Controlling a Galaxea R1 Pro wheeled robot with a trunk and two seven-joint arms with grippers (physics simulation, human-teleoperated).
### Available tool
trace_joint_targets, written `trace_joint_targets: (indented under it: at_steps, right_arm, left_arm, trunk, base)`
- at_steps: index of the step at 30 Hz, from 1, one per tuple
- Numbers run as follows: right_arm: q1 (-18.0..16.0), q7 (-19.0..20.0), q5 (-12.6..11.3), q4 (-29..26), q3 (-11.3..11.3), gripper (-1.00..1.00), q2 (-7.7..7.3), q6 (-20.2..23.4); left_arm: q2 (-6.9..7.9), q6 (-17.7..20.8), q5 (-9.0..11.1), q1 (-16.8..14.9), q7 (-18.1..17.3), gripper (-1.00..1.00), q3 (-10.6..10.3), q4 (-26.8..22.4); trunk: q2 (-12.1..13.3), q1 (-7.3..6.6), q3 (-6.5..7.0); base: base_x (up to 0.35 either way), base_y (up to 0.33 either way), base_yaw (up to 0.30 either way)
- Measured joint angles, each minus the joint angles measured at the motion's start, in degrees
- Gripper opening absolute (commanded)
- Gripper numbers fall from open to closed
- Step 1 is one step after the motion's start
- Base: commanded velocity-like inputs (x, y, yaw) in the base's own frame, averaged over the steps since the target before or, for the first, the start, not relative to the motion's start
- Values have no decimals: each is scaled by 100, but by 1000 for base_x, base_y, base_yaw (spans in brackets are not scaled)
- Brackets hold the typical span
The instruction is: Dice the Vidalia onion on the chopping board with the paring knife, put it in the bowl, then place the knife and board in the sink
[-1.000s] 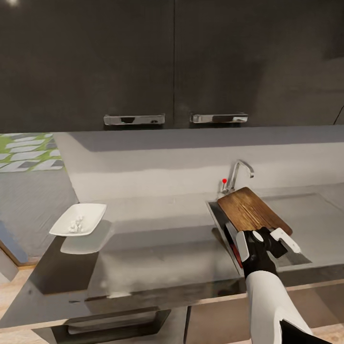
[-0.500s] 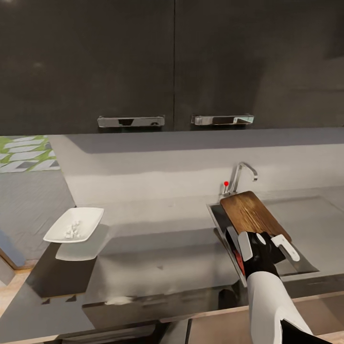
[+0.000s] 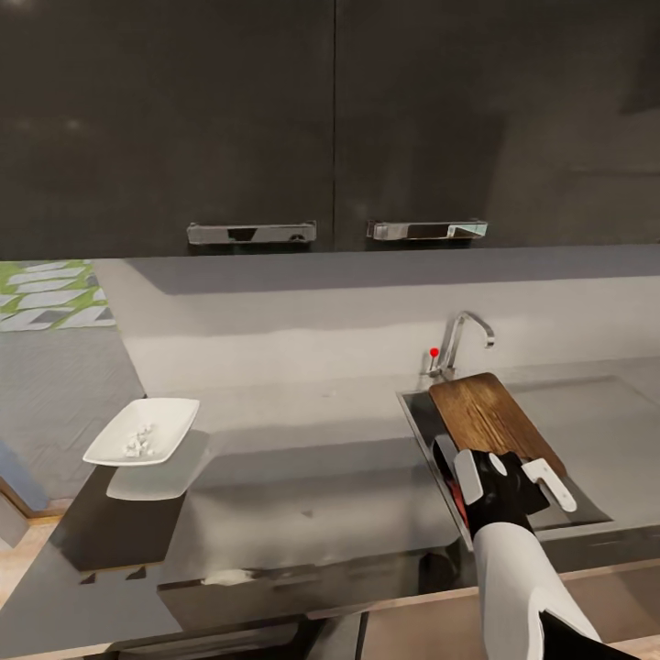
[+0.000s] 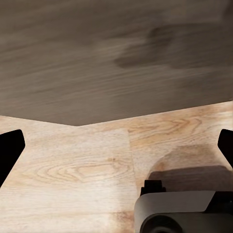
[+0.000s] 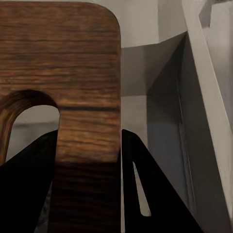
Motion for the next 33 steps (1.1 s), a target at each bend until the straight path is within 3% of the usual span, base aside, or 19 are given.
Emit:
trace_joint_targets:
  at_steps: [11, 33]
  right_arm:
    - [-1, 3, -32, 197, -2, -100, -20, 1]
    - [-3, 7, -31, 210, 1, -100, -24, 11]
  left_arm:
    - [0, 0, -1, -5, 0, 100, -3, 3]
    - [0, 2, 6, -109, 8, 100, 29, 14]
  trunk:
    - [0, 0, -10]
    - [1, 1, -205]
  base:
    - [0, 0, 0]
    - [0, 0, 0]
